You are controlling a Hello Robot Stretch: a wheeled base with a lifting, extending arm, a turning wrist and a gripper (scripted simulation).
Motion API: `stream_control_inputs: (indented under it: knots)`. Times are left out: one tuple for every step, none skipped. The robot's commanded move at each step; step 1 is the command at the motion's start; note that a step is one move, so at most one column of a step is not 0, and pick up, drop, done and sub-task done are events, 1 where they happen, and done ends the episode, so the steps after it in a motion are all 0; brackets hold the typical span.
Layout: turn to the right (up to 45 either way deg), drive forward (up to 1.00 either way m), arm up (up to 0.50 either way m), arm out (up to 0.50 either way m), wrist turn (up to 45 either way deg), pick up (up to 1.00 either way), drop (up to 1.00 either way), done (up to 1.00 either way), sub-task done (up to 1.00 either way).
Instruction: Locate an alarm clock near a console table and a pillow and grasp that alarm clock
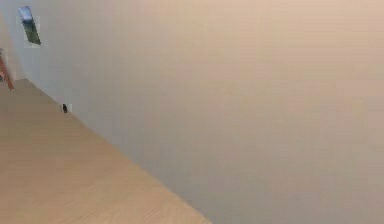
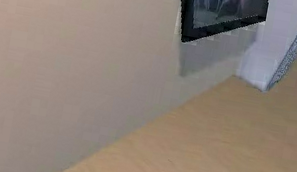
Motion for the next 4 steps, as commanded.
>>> stream_control_inputs:
  knots:
    - [-24.0, 0.00, 0.00, 0.00, 0.0, 0.00, 0.00, 0.00, 0.00]
    - [0.0, 0.50, 0.00, 0.00, 0.0, 0.00, 0.00, 0.00, 0.00]
    - [-24.0, 0.00, 0.00, 0.00, 0.0, 0.00, 0.00, 0.00, 0.00]
    - [0.0, 1.00, 0.00, 0.00, 0.0, 0.00, 0.00, 0.00, 0.00]
